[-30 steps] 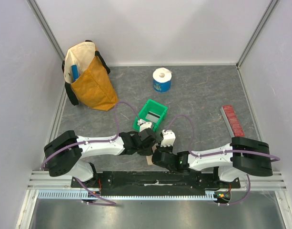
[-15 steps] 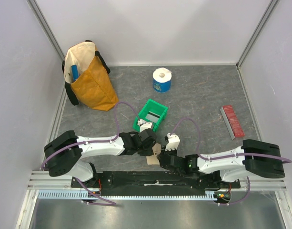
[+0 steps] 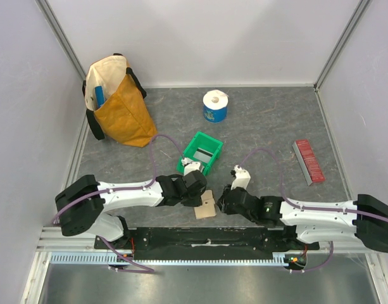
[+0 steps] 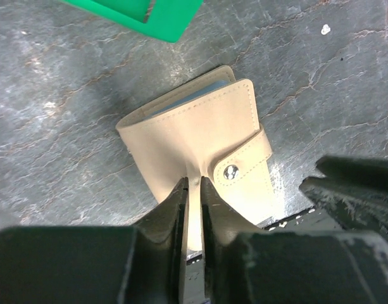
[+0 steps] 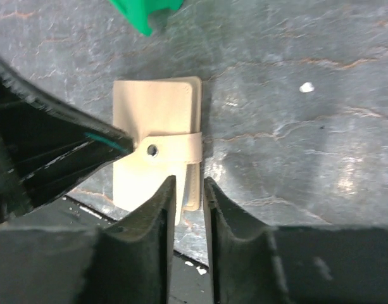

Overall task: Put the credit cards into the card holder
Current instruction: Close the card holder at the center of the board.

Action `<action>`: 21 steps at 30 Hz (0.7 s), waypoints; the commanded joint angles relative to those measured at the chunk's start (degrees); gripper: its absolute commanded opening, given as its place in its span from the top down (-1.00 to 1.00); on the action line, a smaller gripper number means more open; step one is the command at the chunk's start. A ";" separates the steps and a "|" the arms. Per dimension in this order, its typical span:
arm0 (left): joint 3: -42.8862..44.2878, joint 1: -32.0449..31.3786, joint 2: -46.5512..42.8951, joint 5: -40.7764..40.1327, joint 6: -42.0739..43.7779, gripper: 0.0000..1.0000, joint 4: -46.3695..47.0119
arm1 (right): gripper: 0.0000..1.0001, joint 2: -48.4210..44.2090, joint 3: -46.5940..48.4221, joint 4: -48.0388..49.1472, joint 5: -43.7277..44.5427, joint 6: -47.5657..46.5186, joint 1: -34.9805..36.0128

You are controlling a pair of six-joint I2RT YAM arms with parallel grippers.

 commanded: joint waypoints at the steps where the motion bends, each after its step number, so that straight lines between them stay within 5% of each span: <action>1: 1.95 -0.04 -4.20 -3.27 3.04 0.57 -3.57 | 0.34 -1.66 0.16 -3.47 -2.20 -1.46 -3.42; 13: -2.27 -0.13 -8.43 -4.15 2.16 0.34 -3.40 | -0.04 5.18 4.55 -1.90 -5.98 -4.36 -5.01; 21: -3.76 -0.13 -8.51 -3.01 0.84 0.35 -1.03 | 0.00 9.15 6.57 1.18 -9.24 -5.50 -5.01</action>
